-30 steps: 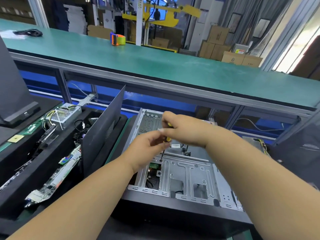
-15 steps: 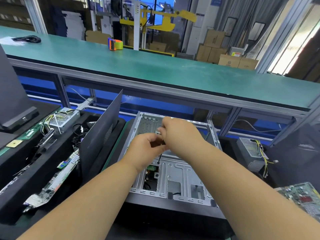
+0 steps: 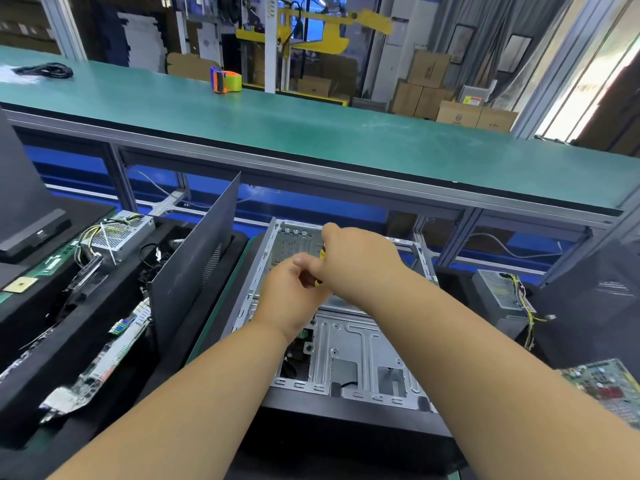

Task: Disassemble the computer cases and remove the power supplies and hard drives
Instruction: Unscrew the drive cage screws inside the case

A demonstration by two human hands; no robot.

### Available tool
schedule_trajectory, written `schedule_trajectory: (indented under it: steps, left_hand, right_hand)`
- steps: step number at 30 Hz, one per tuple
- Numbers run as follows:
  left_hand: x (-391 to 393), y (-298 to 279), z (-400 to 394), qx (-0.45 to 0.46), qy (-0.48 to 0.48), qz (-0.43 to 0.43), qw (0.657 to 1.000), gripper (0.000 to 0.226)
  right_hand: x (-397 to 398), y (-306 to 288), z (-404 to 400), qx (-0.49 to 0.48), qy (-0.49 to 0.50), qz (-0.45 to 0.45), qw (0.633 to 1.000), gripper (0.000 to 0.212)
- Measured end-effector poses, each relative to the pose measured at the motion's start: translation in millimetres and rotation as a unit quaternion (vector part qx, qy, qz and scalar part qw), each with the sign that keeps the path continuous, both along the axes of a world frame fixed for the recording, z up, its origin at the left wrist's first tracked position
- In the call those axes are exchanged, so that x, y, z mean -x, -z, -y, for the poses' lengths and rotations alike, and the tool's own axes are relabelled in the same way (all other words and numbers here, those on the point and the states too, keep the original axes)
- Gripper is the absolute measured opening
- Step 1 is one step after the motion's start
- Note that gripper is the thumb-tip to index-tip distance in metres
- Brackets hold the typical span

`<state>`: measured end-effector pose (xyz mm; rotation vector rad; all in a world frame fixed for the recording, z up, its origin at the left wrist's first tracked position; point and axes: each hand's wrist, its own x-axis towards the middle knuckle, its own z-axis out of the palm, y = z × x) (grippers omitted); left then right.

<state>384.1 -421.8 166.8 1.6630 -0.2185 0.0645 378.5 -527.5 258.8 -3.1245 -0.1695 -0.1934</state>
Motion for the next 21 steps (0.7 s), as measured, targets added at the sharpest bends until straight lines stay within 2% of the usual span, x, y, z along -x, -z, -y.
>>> schedule_trajectory:
  steps: [2, 5, 11, 15, 21]
  left_hand:
    - [-0.1, 0.8, -0.6, 0.026, 0.006, 0.01, 1.0, 0.03]
    - [-3.8, 1.2, -6.3, 0.032, 0.029, 0.017, 0.999, 0.031]
    - [-7.1, -12.5, -25.4, -0.004, 0.197, 0.0, 0.98, 0.031]
    - [-9.2, -18.7, -32.4, -0.068, 0.199, 0.01, 0.978, 0.023]
    - [-10.8, -11.5, -26.7, -0.031, 0.144, 0.004, 0.989, 0.03]
  right_hand:
    - [-0.7, 5.7, 0.0, -0.041, 0.017, 0.007, 0.999, 0.028]
    - [1.5, 13.7, 1.0, -0.128, -0.008, -0.018, 0.992, 0.02]
    - [9.5, 4.3, 11.6, -0.201, -0.085, -0.095, 0.971, 0.014]
    - [8.4, -6.7, 19.3, -0.213, -0.102, -0.144, 0.961, 0.006]
    - [1.0, -16.2, 23.3, -0.204, -0.123, -0.178, 0.955, 0.008]
